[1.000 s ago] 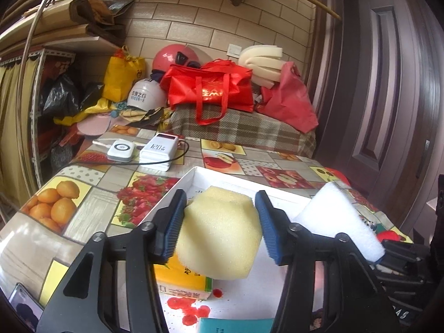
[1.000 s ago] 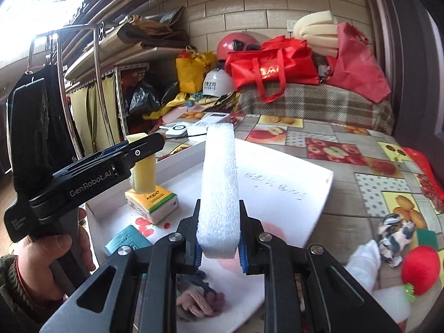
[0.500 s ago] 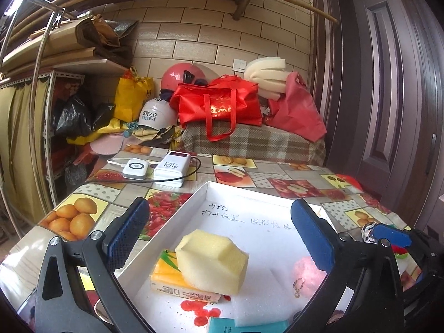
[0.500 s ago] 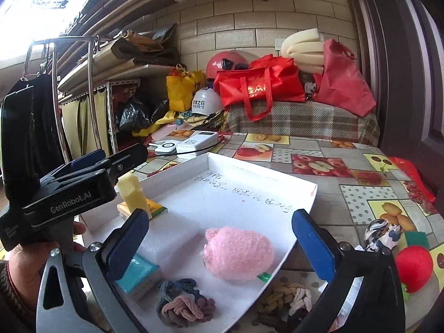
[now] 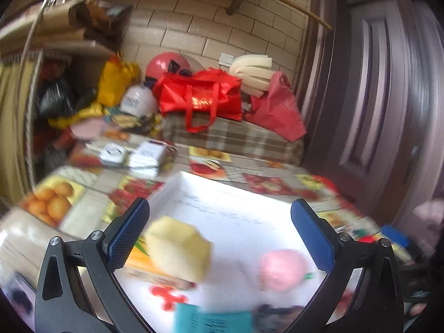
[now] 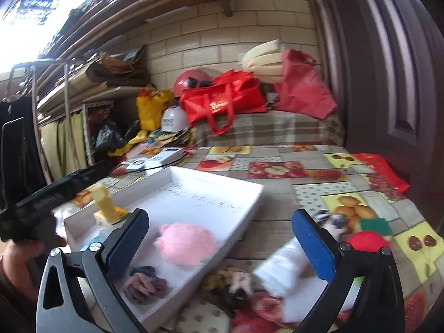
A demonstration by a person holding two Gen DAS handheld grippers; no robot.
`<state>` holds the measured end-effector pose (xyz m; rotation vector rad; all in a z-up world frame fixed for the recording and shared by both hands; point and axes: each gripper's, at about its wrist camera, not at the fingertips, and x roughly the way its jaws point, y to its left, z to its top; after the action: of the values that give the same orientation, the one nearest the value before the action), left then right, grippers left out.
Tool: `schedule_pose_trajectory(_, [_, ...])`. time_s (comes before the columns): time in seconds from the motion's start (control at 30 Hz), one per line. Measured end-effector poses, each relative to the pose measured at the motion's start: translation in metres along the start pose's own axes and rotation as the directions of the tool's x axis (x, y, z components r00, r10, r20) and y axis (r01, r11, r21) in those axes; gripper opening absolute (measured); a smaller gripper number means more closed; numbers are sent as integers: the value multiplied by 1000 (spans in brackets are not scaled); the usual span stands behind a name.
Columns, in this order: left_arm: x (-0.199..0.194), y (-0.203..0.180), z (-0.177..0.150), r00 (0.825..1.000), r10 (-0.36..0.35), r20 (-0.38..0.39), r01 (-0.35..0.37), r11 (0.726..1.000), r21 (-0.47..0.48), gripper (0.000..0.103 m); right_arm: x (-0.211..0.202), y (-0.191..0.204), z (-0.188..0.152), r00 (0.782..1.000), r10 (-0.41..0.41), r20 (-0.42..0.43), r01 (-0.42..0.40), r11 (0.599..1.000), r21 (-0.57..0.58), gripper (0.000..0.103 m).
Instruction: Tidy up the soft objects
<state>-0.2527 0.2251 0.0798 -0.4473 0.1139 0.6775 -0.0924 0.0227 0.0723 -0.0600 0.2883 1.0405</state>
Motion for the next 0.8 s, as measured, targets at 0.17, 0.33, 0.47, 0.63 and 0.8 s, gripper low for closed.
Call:
schedule_pose_trajectory(0.17, [-47,-39,36,944,-330,11,325,924,-201,102,-40,-67,-1,984,-170,54,162,978,130,103])
schedule_pose_trajectory(0.33, [-84,-87,79,791,-608,64,571,698,-432,102,-65,-127,-19,957,-290,-3,281,925,255,103])
schedule_pose_trajectory(0.47, [-110,-124,94,716,-694,84,646,611,-458,102,-75,-151,-29,956,-290,-36,283,889,361,103])
schedule_pose_trajectory(0.63, [-135,-143,102,664,-739,112,693,553,-463,102,-73,-153,-31,964,-261,-56,262,889,375,103])
schedule_pose_trajectory(0.8, [-156,-152,104,667,-729,157,713,562,-420,102,-75,-154,-29,968,-246,-47,246,899,362,103])
